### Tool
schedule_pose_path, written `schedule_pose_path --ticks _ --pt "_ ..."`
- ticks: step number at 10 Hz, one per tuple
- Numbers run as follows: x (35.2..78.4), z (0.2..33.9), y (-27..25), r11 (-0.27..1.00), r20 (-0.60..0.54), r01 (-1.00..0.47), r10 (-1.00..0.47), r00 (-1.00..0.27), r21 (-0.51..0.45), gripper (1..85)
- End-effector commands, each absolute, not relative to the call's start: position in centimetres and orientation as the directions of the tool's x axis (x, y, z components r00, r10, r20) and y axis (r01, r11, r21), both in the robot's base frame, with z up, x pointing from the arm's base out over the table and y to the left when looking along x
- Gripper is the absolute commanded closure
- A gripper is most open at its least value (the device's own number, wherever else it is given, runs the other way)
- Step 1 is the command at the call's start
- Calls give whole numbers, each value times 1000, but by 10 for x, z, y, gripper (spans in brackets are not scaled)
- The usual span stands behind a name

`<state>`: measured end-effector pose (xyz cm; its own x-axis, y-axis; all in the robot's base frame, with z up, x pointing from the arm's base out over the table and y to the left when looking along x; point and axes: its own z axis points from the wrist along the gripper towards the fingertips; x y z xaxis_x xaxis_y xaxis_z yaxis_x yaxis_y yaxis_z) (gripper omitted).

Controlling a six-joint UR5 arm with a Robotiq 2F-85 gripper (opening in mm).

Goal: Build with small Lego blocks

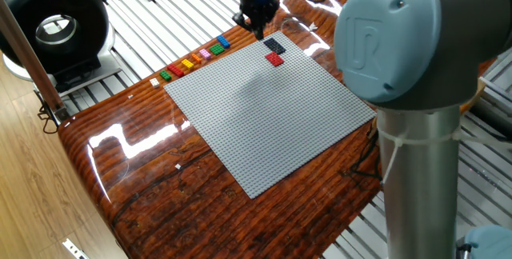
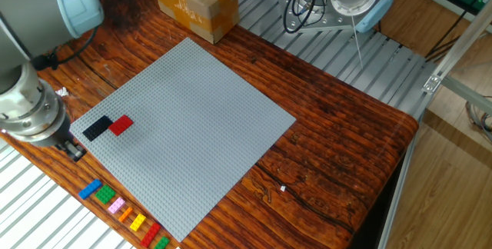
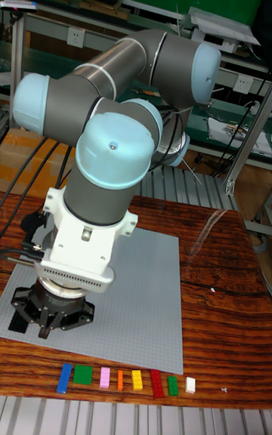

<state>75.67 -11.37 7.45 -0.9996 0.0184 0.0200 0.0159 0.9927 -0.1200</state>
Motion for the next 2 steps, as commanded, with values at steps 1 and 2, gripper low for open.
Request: schedule_pose_path --ticks 1,2 --pt "767 70 -115 993 6 4 5 -1000 -121 847" --pt "768 70 -115 993 6 2 3 -1000 -120 847"
